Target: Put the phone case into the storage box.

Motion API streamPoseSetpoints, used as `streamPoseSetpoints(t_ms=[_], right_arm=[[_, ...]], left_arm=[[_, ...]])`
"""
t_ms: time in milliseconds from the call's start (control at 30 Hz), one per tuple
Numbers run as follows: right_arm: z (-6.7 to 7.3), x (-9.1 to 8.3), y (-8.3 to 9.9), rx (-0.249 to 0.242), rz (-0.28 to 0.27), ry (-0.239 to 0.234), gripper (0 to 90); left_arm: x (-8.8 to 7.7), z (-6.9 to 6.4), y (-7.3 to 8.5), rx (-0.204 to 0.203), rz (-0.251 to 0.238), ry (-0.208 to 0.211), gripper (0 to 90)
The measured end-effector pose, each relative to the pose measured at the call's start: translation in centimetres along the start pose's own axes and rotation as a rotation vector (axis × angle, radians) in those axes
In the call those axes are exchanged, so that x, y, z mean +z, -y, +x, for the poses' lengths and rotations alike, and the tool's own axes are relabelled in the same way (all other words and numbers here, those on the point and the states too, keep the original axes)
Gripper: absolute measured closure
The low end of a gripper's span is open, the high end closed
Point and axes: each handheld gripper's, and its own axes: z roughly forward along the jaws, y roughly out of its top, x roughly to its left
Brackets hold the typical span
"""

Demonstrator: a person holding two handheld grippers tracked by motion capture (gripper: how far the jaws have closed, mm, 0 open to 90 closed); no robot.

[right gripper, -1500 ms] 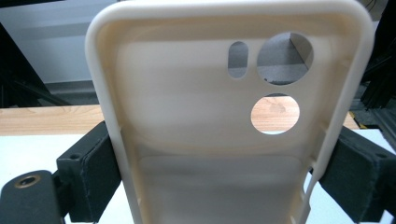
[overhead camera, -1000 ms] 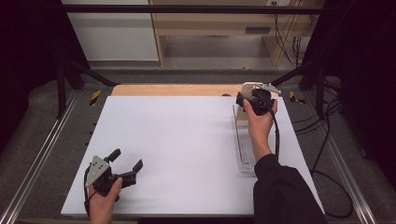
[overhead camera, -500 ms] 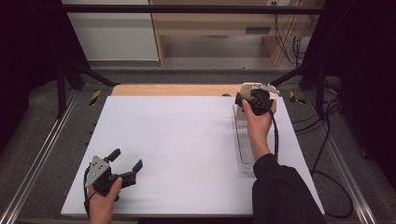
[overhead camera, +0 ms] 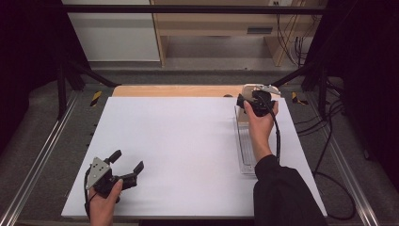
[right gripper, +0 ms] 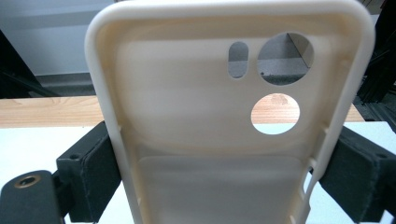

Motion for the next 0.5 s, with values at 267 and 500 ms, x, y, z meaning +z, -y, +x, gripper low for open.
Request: streamPoseSetpoints(t_ms=[267, 500], right_arm=[[0.04, 0.23, 0.14, -0.004, 0.005, 0.006, 10.5], [0.25, 0.46, 0.29, -0.02, 0.008, 0.01, 10.4]], left_arm=[[0.01, -0.04, 0.0, 0.002, 0.0, 0.002, 4.0], [0.02, -0.03, 0.0, 0.004, 0.001, 0.005, 4.0]])
